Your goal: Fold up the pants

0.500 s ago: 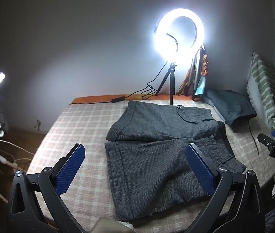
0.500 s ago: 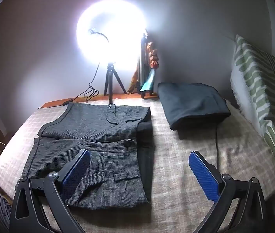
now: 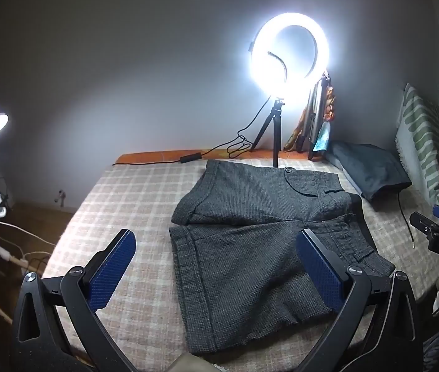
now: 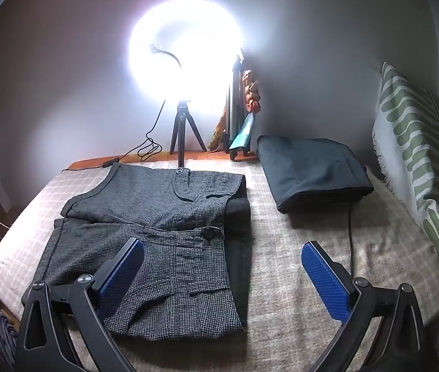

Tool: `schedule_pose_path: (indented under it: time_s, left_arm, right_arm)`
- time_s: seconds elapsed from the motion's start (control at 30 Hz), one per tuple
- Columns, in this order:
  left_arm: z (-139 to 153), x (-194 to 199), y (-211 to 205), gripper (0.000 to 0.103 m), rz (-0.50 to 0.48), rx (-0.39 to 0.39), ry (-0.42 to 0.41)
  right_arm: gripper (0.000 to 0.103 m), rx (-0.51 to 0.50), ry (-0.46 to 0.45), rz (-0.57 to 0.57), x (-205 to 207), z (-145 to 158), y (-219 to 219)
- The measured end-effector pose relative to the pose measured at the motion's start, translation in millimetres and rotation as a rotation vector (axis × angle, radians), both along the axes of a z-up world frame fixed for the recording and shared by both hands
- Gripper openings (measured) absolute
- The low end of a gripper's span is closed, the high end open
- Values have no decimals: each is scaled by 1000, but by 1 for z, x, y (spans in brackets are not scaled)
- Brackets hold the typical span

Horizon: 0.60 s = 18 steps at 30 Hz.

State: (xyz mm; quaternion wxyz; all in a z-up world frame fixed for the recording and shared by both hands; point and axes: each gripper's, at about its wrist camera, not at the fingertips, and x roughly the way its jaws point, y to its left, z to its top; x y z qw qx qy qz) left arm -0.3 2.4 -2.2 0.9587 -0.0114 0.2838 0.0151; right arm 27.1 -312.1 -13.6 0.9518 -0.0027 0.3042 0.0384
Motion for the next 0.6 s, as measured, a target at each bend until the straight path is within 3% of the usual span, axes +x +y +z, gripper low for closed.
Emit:
schedule_pose_path:
  time_s: [0.6]
  left_arm:
    - [0,4,-1,103,-1,4,7]
  right_arm:
    - [103,-15,-8,15,3,-4,4]
